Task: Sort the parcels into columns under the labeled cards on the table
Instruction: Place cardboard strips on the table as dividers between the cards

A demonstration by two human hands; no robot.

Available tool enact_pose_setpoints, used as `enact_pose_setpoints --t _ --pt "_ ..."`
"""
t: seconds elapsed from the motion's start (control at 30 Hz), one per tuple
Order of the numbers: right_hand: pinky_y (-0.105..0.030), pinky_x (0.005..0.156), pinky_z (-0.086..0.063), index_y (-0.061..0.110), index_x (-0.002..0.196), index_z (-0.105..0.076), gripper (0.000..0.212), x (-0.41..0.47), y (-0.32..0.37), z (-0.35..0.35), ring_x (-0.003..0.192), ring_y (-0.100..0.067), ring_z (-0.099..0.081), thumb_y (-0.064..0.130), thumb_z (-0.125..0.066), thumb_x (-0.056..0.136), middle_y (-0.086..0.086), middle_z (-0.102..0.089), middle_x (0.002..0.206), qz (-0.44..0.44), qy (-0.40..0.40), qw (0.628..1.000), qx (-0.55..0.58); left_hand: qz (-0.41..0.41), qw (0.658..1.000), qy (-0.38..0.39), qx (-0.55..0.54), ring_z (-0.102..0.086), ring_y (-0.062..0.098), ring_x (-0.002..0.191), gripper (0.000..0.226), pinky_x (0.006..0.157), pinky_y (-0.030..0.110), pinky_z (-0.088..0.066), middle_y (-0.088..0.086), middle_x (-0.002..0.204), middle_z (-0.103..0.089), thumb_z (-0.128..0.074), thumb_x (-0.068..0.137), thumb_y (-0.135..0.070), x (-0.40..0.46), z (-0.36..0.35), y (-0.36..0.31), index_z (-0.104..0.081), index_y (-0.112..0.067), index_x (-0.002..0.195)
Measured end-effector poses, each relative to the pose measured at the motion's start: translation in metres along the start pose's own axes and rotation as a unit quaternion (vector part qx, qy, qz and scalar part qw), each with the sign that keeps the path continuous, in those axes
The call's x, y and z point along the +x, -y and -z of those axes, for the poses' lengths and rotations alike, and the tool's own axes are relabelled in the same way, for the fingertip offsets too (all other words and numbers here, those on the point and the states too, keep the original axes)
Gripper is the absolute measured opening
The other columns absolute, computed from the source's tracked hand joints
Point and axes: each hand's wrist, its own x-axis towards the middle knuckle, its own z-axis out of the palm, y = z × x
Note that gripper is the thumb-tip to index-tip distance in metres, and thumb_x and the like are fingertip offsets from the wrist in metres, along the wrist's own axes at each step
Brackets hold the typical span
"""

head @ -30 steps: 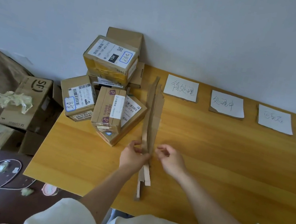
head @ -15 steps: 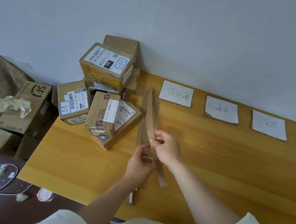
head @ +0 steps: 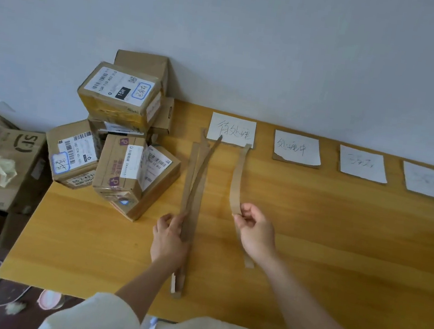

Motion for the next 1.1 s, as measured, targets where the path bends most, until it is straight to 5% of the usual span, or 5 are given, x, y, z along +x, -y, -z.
enact_pose_setpoints --t 0.4,0.67,0.83,0.93,1.1 --pt "-0.01 0.063 -0.04 0.017 0.109 -0.059 0.013 -0.001 -0.029 0.005 0.081 -0.008 -0.054 0.018 -0.059 0.095 0.009 -0.058 0.091 -0.088 -0.062 0.991 0.074 0.023 0.999 -0.024 0.021 -0.053 0.024 0.109 0.042 0.068 0.031 -0.049 0.003 0.134 -0.036 -0.057 0.091 -0.028 -0.006 -0.004 0.008 -0.048 -0.03 0.132" --pt "-0.03 0.083 -0.047 0.016 0.119 -0.061 0.022 0.002 -0.064 0.005 0.103 -0.017 -0.061 0.017 -0.055 0.098 0.001 -0.068 0.11 -0.23 0.014 0.968 0.096 -0.051 0.991 -0.013 0.12 -0.031 0.026 0.133 0.062 0.093 0.038 -0.048 0.005 0.151 -0.018 -0.064 0.086 -0.039 -0.013 -0.014 0.007 -0.036 -0.042 0.142" --pt "-0.027 0.082 -0.044 0.016 0.123 -0.06 0.026 0.004 -0.073 -0.001 0.098 -0.018 -0.055 0.018 -0.055 0.098 -0.001 -0.062 0.119 -0.236 -0.012 0.971 0.042 -0.068 0.985 -0.01 0.158 -0.028 0.026 0.135 0.059 0.104 0.039 -0.041 0.004 0.151 -0.019 -0.059 0.088 -0.043 -0.014 -0.017 0.012 -0.036 -0.042 0.143" --pt "-0.025 0.075 -0.041 0.017 0.125 -0.058 0.027 0.001 -0.074 -0.003 0.091 -0.015 -0.051 0.019 -0.053 0.099 0.002 -0.058 0.109 -0.224 -0.008 0.974 0.015 -0.063 0.987 -0.014 0.145 -0.028 0.025 0.133 0.055 0.096 0.036 -0.047 0.004 0.149 -0.023 -0.057 0.09 -0.041 -0.015 -0.016 0.012 -0.039 -0.04 0.142" --pt "-0.028 0.081 -0.047 0.014 0.13 -0.053 0.037 -0.002 -0.078 -0.006 0.098 -0.017 -0.056 0.023 -0.06 0.095 -0.003 -0.06 0.124 -0.186 -0.009 0.981 -0.056 -0.056 0.988 -0.017 0.143 -0.03 0.023 0.132 0.055 0.089 0.035 -0.052 0.001 0.148 -0.025 -0.057 0.09 -0.04 -0.015 -0.015 0.015 -0.04 -0.039 0.142"
